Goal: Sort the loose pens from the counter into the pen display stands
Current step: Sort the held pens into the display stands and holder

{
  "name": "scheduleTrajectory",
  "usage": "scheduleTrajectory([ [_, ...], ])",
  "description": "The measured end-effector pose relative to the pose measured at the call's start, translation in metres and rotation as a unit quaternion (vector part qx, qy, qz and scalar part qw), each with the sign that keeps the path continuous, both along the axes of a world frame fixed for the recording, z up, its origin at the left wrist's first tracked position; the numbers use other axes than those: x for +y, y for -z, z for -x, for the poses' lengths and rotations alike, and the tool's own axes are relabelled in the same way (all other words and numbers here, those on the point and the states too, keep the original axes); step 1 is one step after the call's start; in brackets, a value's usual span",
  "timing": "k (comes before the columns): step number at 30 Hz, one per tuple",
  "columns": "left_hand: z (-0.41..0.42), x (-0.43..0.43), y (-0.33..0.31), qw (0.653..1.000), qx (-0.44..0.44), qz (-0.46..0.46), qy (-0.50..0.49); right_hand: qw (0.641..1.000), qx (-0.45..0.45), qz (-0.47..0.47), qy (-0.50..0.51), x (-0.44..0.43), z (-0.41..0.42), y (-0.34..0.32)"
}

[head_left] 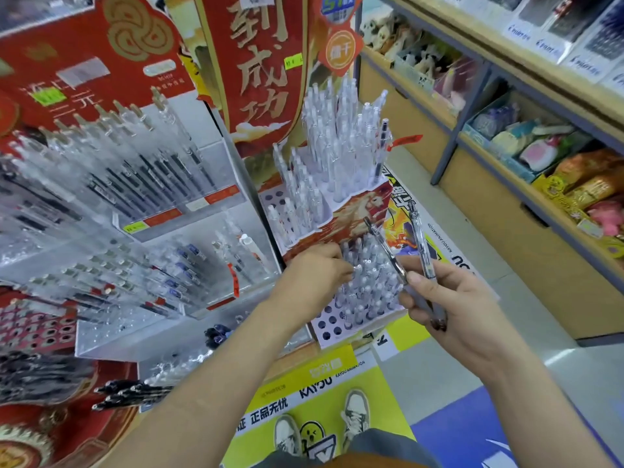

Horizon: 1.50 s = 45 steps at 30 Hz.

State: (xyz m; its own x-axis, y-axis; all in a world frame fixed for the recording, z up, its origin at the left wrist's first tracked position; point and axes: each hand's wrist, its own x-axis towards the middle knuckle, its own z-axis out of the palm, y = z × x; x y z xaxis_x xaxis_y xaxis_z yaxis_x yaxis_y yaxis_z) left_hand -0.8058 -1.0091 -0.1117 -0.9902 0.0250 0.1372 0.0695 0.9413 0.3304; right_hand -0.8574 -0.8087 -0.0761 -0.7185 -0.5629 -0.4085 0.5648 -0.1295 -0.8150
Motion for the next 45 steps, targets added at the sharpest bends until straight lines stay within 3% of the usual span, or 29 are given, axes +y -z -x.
scheduleTrajectory([
  [4, 0.007, 0.004, -0.009, 0.995, -0.080, 0.022, -0.064, 1.000, -0.005, 0.006, -0.015, -0.001, 0.001, 0.002],
  [11, 0.004, 0.009, -0.010, 0.984, -0.141, -0.043, -0.105, 1.000, -0.004, -0.009, -0.011, -0.004, 0.001, 0.005],
  [16, -0.009, 0.008, -0.031, 0.968, -0.079, -0.156, -0.181, 1.000, 0.011, -0.021, -0.018, -0.006, 0.000, 0.006],
  [18, -0.015, 0.012, -0.045, 0.934, -0.037, -0.280, -0.220, 0.999, 0.026, -0.029, -0.021, -0.007, 0.000, 0.006],
  [21, -0.020, 0.021, -0.069, 0.799, -0.016, -0.560, -0.217, 0.998, 0.041, -0.039, -0.030, -0.010, -0.002, 0.004],
  [23, -0.023, 0.025, -0.078, 0.762, -0.014, -0.618, -0.192, 0.997, 0.049, -0.039, -0.039, -0.012, -0.004, 0.002],
  [32, -0.040, 0.022, -0.086, 0.784, 0.062, -0.582, -0.205, 0.992, 0.062, -0.035, -0.104, -0.026, -0.018, -0.015],
  [39, -0.098, -0.012, -0.127, 0.795, 0.185, -0.535, -0.217, 0.967, 0.174, -0.038, -0.183, -0.053, -0.033, -0.018],
  [45, -0.169, -0.078, -0.164, 0.804, 0.274, -0.453, -0.270, 0.969, 0.126, 0.016, -0.210, -0.104, -0.069, -0.039],
])
